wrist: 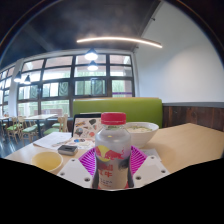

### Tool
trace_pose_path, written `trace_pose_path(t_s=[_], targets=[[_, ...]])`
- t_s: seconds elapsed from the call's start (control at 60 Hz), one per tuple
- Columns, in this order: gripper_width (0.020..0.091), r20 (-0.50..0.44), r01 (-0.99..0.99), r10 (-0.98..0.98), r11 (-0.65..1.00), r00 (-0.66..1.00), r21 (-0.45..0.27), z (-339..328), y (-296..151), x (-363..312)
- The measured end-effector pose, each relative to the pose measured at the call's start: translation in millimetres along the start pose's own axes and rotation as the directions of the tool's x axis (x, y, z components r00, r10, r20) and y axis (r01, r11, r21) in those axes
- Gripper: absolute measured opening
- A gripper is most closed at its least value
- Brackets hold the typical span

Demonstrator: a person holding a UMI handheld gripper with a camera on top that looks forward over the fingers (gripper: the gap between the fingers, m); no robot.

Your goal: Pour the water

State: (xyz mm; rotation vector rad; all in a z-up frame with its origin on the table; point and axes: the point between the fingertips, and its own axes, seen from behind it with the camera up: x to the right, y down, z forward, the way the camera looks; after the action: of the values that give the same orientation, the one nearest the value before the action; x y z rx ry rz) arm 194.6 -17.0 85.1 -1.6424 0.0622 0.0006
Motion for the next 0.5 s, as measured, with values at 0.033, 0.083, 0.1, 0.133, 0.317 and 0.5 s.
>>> trace_pose_path(t_s=[0.033,0.083,0.1,0.133,0.317,0.5], targets=[[0.0392,-0.001,0.004,-0.004,1.0,1.0,-0.001,1,-1,0],[0.0408,-0.002,0.007,-0.007,1.0,1.0,-0.003,2,-4,2],[0.0409,-0.001,0.006,-0.006,1.0,1.0,-0.001,2,-4,1],[0.0428,0.001,0.002,-0.002,1.0,1.0,0.003,4,-5,2],[0.0528,0.009,0.001,-0.001,1.0,1.0,0.029,-3,-8,0],[0.069,-0.002,0.0,0.0,0.999,1.0,0.043,-12,-8,1]])
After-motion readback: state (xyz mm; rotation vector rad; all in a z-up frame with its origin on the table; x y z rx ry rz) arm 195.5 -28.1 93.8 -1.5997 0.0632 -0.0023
